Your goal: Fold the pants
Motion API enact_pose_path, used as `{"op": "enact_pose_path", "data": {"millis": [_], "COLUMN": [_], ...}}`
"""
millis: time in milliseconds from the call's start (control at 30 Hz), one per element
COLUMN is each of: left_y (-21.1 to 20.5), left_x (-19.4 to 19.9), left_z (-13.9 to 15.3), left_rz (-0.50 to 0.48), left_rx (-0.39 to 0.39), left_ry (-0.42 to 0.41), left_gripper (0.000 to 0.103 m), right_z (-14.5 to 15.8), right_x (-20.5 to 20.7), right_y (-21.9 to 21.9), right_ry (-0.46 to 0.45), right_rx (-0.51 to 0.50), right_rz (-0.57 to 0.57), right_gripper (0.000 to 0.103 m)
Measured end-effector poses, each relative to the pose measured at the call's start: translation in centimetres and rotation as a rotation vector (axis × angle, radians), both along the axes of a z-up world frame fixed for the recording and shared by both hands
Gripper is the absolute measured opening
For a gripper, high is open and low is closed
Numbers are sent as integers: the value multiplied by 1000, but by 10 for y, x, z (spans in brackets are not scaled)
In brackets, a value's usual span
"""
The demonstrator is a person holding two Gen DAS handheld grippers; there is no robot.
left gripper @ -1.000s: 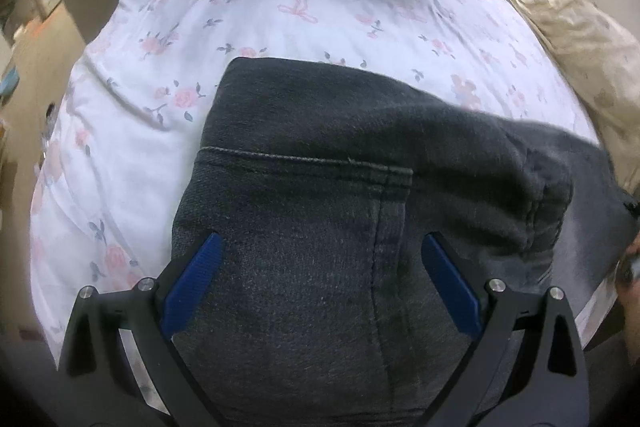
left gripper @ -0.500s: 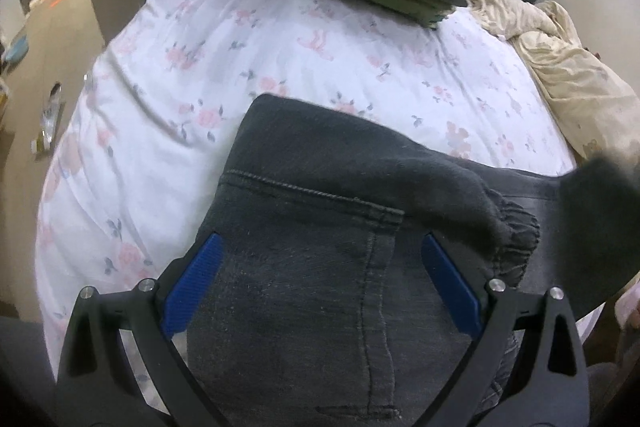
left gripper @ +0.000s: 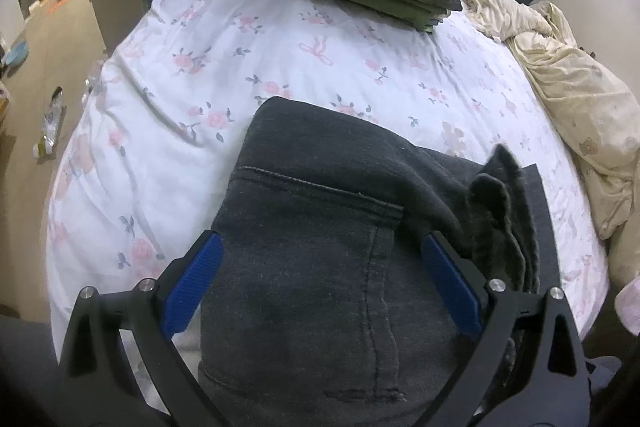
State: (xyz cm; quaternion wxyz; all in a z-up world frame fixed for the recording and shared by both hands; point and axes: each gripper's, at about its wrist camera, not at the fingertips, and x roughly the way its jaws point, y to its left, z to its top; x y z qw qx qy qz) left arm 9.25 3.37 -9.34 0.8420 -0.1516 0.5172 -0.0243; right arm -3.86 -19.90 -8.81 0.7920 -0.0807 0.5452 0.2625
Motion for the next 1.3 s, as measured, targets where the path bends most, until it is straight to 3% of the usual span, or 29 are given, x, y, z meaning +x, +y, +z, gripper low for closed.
{"op": "enact_pose_path", "data": {"millis": [100, 200, 300, 367, 433, 467, 533, 567, 633, 700, 800, 867, 900, 967, 1000, 1067, 1100, 1133, 1167, 1233, 1300], "left_y": [-2, -13, -39, -66, -86, -95, -114, -120, -129, -135, -128, -126, -126, -122, -119, -112, -107, -100, -94, -95, -101], "left_x": [2, 14, 36, 54, 66, 72, 81, 81, 80, 72, 51, 45, 46, 52, 55, 59, 61, 61, 58, 52, 43], "left_z": [5, 13, 17, 10, 1, -4, -14, -16, -9, 8, 52, 60, 56, 29, 18, 2, 3, 7, 17, 30, 47], "left_rz": [-14, -55, -111, -157, -179, -190, -231, -245, -292, -336, -353, -351, -357, -313, -288, -246, -212, -170, -132, -167, -201], "left_rx": [-57, -150, -195, -215, -219, -232, -212, -161, -136, -101, -141, -127, -112, -66, -63, -31, 3, 34, 56, 40, 28], "left_ry": [20, 52, 84, 129, 175, 190, 231, 245, 210, 168, 15, -30, -15, 102, 143, 192, 175, 138, 80, 29, -26], "left_gripper": [98, 98, 98, 98, 95, 90, 43, 37, 19, 15, 15, 15, 16, 17, 22, 40, 54, 60, 61, 63, 63], "right_z": [30, 44, 22, 4, -7, -10, -11, -13, -19, -29, -26, -27, -31, -41, -46, -45, -42, -35, -28, -12, -2], "right_x": [1, 14, 31, 34, 34, 33, 33, 33, 30, 29, 27, 25, 26, 30, 31, 32, 33, 32, 31, 30, 25], "right_y": [-19, -51, -89, -96, -92, -85, -71, -63, -52, -51, -59, -60, -57, -53, -51, -49, -50, -58, -66, -93, -123], "right_ry": [-17, -71, 42, 133, 191, 200, 210, 214, 230, 253, 275, 284, 295, 321, 341, 347, 342, 327, 306, 239, 157], "right_rx": [149, 224, 385, 477, 521, 509, 466, 435, 378, 357, 437, 450, 438, 401, 387, 395, 408, 433, 465, 524, 549], "right_rz": [-64, -254, -510, -575, -562, -537, -461, -420, -365, -348, -352, -352, -357, -356, -349, -352, -355, -375, -401, -496, -622], "right_gripper": [66, 66, 61, 58, 58, 58, 56, 48, 40, 25, 19, 19, 19, 19, 19, 19, 21, 23, 23, 25, 36]}}
